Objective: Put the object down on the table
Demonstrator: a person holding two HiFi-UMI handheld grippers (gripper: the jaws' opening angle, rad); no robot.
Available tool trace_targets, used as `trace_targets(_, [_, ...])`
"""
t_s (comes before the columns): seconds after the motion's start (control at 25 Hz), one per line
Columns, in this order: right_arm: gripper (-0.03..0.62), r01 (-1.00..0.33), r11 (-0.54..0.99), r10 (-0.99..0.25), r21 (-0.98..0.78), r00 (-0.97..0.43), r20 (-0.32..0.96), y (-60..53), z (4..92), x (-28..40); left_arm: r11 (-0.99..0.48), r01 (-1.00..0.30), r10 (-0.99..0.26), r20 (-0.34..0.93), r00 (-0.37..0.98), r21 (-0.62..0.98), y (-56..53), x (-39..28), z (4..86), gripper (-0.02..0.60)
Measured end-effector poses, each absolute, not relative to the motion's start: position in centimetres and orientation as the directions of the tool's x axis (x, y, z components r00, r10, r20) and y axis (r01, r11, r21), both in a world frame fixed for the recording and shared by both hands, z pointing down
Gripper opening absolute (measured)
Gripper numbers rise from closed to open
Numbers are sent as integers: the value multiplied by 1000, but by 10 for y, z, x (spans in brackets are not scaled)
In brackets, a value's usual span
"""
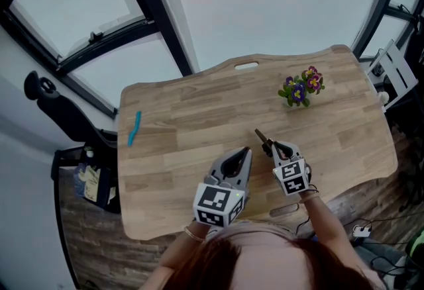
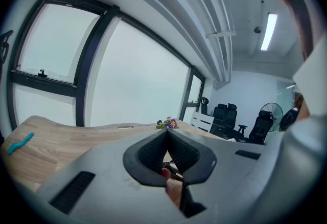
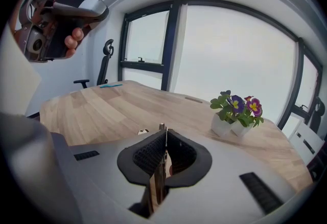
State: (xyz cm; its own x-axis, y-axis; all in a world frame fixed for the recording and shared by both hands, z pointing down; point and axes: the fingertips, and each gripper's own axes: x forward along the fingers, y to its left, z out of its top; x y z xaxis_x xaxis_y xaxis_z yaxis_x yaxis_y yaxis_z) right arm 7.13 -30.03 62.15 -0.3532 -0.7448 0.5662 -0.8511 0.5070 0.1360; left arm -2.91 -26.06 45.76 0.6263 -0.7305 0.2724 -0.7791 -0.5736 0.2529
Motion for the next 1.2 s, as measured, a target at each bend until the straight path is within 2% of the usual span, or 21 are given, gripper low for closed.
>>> trace_targets(1.2, [7,-800,568,-709,191,-358,607,-309,647,60,-561,-773,-713,301,633,296,-270,-33,473,0])
